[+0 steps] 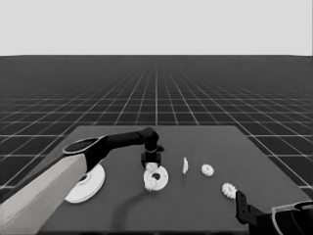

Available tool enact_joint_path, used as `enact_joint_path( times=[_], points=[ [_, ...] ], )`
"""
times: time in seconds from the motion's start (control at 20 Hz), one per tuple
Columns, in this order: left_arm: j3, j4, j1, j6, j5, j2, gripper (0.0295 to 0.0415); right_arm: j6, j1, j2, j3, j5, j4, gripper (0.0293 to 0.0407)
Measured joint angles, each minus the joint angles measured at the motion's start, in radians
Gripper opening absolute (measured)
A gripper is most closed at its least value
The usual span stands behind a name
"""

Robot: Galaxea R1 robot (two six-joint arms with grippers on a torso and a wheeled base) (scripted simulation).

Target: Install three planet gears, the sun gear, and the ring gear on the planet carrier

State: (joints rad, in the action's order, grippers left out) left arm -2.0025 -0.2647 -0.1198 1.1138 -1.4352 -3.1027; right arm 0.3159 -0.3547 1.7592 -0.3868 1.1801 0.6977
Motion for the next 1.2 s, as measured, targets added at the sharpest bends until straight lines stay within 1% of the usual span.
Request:
enact_joint_path(
  times=[0.05,0.15,0.3,0.5,0.55,0.6,0.65,0.7,0.75,0.85,1.0,1.05,1.1,1.15,1.2],
  points=[
    [0.071,0.044,0.049,0.038,-0.037,0.025,0.0385,0.0,0.0,0.0,0.0,0.0,0.0,0.0385],
    [0.113,0.094,0.113,0.062,-0.063,0.038,0.0385,0.0,0.0,0.0,0.0,0.0,0.0,0.0385],
    [0.121,0.117,0.137,0.066,-0.072,0.04,0.0385,0.0,0.0,0.0,0.0,0.0,0.0,0.0385],
    [0.122,0.122,0.142,0.067,-0.074,0.04,0.0385,0.0,0.0,0.0,0.0,0.0,0.0,0.0385],
    [0.584,0.054,0.219,-0.414,0.261,0.306,0.0408,0.0,0.0,0.0,0.0,0.0,0.0,0.0385],
    [0.995,0.014,0.32,-0.842,0.467,0.691,0.0414,0.0,0.0,0.0,0.0,0.0,0.0,0.0385],
    [1.234,-0.011,0.381,-1.098,0.587,0.974,0.04,0.0,0.0,0.0,0.0,0.0,0.0,0.0385],
    [1.379,-0.025,0.414,-1.249,0.657,1.133,0.0392,0.0,0.0,0.0,0.0,0.0,0.0,0.0385],
    [1.464,-0.033,0.434,-1.338,0.699,1.224,0.0388,0.0,0.0,0.0,0.0,0.0,0.0,0.0385],
    [1.544,-0.041,0.452,-1.421,0.738,1.306,0.0385,0.0,0.0,0.0,0.0,0.0,0.0,0.0385],
    [1.577,-0.045,0.46,-1.456,0.755,1.34,0.0385,0.0,0.0,0.0,0.0,0.0,0.0,0.0385],
    [1.58,-0.045,0.461,-1.459,0.756,1.343,0.0385,0.36,0.296,0.216,-0.267,0.155,-0.369,0.0396],
    [1.582,-0.045,0.461,-1.462,0.757,1.345,0.0385,0.492,0.374,0.377,-0.563,0.204,-0.471,0.0393],
    [1.583,-0.045,0.462,-1.463,0.758,1.346,0.0385,0.541,0.38,0.479,-0.774,0.235,-0.511,0.0389],
    [1.584,-0.045,0.462,-1.464,0.758,1.347,0.0385,0.558,0.38,0.547,-0.918,0.255,-0.533,0.0387]
  ],
)
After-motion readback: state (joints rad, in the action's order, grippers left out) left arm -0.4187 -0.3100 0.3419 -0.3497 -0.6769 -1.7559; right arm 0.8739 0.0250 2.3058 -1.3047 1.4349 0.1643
